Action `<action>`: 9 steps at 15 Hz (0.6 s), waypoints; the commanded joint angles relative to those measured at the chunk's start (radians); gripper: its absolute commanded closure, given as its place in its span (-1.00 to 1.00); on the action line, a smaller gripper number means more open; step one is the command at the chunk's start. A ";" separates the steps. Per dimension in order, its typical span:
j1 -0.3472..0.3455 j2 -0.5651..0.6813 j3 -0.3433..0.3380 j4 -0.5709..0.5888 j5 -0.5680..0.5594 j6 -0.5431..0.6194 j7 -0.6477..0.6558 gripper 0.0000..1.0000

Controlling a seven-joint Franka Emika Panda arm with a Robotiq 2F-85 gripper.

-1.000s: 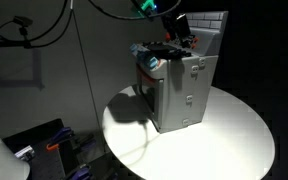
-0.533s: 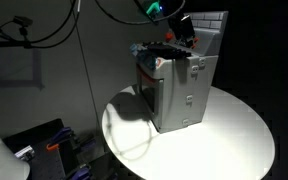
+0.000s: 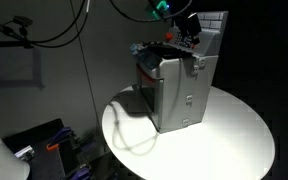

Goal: Press the top right orange button on the stove

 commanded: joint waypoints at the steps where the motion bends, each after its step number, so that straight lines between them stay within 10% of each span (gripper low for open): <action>1: 0.012 0.050 -0.012 0.080 -0.030 -0.038 0.050 -1.00; 9: 0.028 0.117 -0.025 0.148 -0.010 -0.040 0.065 -1.00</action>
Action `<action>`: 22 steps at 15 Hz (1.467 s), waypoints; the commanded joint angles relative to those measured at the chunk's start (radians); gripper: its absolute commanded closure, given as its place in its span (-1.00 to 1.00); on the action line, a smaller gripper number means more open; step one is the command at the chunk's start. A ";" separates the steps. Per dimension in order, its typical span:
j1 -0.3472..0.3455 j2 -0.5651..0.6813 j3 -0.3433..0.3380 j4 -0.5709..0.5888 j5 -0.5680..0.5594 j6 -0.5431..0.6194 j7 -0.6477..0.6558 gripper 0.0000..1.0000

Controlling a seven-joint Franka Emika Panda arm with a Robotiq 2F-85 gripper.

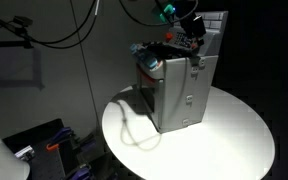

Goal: Press the top right orange button on the stove

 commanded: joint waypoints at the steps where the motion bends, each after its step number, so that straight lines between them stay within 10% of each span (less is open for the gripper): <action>1: 0.019 0.039 -0.018 0.066 -0.009 -0.034 0.032 -1.00; 22: 0.058 0.134 -0.043 0.177 -0.010 -0.067 0.071 -1.00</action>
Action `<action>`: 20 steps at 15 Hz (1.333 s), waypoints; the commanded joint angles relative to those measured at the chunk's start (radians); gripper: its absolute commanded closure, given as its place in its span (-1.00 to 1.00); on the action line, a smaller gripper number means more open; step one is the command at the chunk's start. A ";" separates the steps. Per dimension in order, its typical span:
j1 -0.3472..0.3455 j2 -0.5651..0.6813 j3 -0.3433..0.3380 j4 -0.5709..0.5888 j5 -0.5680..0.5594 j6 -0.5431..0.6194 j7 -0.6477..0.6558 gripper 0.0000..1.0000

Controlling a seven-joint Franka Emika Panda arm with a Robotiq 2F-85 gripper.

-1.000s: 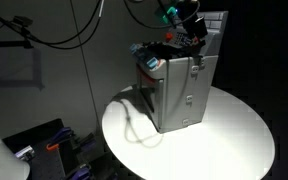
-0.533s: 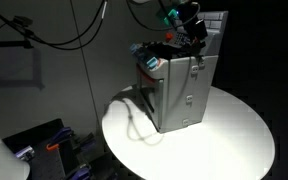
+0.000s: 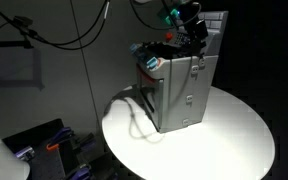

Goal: Press the top right orange button on the stove

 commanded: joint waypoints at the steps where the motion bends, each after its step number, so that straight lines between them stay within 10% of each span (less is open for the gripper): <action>1: 0.019 0.029 -0.020 0.056 -0.010 -0.035 0.033 -1.00; 20: 0.014 -0.016 -0.018 0.048 0.037 -0.164 -0.024 -1.00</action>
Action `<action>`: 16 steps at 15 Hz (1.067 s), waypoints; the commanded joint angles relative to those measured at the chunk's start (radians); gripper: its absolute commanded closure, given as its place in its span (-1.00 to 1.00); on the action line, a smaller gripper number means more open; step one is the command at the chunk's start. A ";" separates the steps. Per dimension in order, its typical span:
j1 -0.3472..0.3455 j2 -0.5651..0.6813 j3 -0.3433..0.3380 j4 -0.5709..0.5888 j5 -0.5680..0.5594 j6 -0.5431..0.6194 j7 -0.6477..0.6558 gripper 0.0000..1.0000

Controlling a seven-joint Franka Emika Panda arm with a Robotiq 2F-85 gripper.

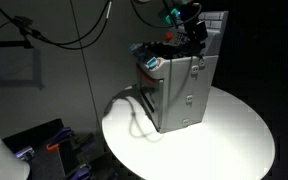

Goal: Press the top right orange button on the stove

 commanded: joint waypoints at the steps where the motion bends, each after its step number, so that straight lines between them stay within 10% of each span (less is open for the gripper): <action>1: -0.009 -0.053 0.006 0.002 0.037 -0.125 -0.049 -1.00; 16: -0.029 -0.338 0.022 -0.076 0.069 -0.763 -0.306 -1.00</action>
